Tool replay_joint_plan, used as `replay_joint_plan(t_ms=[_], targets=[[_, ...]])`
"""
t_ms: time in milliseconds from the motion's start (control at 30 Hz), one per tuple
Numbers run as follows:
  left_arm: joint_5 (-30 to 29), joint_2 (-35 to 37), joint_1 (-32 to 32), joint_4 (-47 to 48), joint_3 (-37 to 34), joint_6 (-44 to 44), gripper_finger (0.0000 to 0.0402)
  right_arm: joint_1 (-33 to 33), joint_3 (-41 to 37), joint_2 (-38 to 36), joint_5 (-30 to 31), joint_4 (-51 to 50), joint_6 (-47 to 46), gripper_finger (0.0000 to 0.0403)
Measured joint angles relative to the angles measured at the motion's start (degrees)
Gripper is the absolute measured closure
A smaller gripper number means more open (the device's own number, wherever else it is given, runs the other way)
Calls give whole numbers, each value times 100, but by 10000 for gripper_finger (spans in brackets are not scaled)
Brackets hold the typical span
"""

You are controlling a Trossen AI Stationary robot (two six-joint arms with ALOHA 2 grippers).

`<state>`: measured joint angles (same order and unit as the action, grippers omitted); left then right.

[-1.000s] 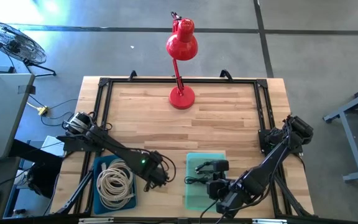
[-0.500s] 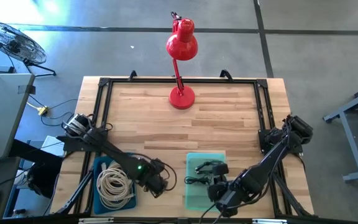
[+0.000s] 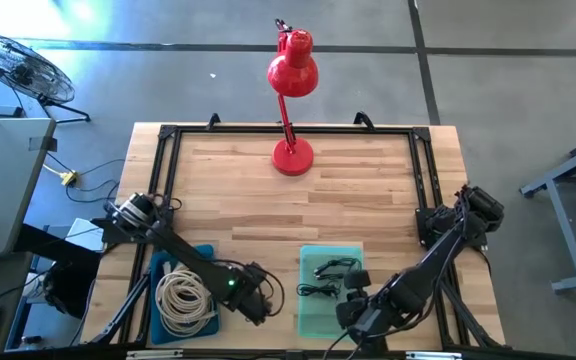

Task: Pick & Place USB Port
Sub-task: Put the black USB cable into the green bin

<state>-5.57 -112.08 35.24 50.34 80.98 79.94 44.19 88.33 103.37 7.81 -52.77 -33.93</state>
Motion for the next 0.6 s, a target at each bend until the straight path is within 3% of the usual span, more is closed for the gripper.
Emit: replay_joint_plan(t_ms=[600], targets=[[314,-426,-311,149,91,-65,209,380,0,0,-266,142,68,277]])
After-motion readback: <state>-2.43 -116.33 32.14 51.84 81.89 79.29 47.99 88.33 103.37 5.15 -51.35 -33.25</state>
